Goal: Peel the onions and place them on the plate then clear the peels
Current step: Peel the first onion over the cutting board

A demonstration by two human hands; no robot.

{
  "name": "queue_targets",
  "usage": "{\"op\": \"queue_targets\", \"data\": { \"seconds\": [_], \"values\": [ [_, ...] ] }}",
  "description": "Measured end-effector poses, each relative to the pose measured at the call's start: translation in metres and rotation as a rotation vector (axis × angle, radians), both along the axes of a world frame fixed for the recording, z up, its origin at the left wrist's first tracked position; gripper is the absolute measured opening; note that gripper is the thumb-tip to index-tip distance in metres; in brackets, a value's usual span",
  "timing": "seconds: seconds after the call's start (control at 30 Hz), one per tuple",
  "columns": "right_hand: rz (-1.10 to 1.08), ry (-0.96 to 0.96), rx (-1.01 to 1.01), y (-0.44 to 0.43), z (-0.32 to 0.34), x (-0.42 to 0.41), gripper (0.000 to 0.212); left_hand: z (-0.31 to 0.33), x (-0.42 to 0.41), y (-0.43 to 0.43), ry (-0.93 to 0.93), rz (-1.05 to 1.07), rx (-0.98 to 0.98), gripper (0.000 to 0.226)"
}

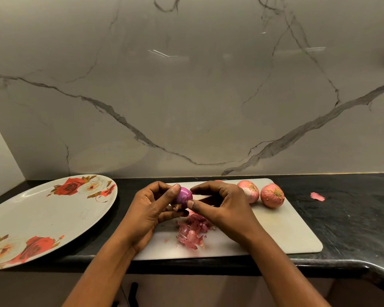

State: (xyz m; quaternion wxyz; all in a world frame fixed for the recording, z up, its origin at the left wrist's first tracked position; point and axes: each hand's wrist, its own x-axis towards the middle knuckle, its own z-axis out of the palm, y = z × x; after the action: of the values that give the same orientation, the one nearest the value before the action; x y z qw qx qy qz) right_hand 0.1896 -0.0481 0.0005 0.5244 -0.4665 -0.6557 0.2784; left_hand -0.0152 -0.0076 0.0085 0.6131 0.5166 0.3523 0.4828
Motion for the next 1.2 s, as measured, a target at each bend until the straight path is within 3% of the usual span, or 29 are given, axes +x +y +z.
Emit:
{"op": "queue_targets", "data": {
  "seconds": [0.3, 0.43, 0.6, 0.77, 1.2],
  "values": [
    [0.013, 0.022, -0.018, 0.001, 0.0004, 0.0005, 0.039, -0.0025, -0.0042, 0.0005, -0.006, -0.06, 0.048, 0.038],
    [-0.004, 0.033, -0.027, 0.0026, 0.001, 0.0016, 0.032, -0.0028, -0.0064, 0.0019, -0.014, -0.102, 0.047, 0.04],
    [0.002, 0.118, -0.088, 0.0059, -0.0027, 0.0019, 0.04, -0.004, -0.006, 0.002, -0.01, -0.082, 0.078, 0.042],
    [0.037, 0.216, -0.161, 0.0061, -0.0008, 0.0024, 0.034, -0.0049, -0.0062, -0.0007, -0.003, -0.104, 0.111, 0.055],
    [-0.007, 0.159, -0.111, 0.0085, -0.0032, 0.0018, 0.032, -0.0029, -0.0064, -0.0024, 0.017, -0.091, 0.14, 0.058]
  ]
}}
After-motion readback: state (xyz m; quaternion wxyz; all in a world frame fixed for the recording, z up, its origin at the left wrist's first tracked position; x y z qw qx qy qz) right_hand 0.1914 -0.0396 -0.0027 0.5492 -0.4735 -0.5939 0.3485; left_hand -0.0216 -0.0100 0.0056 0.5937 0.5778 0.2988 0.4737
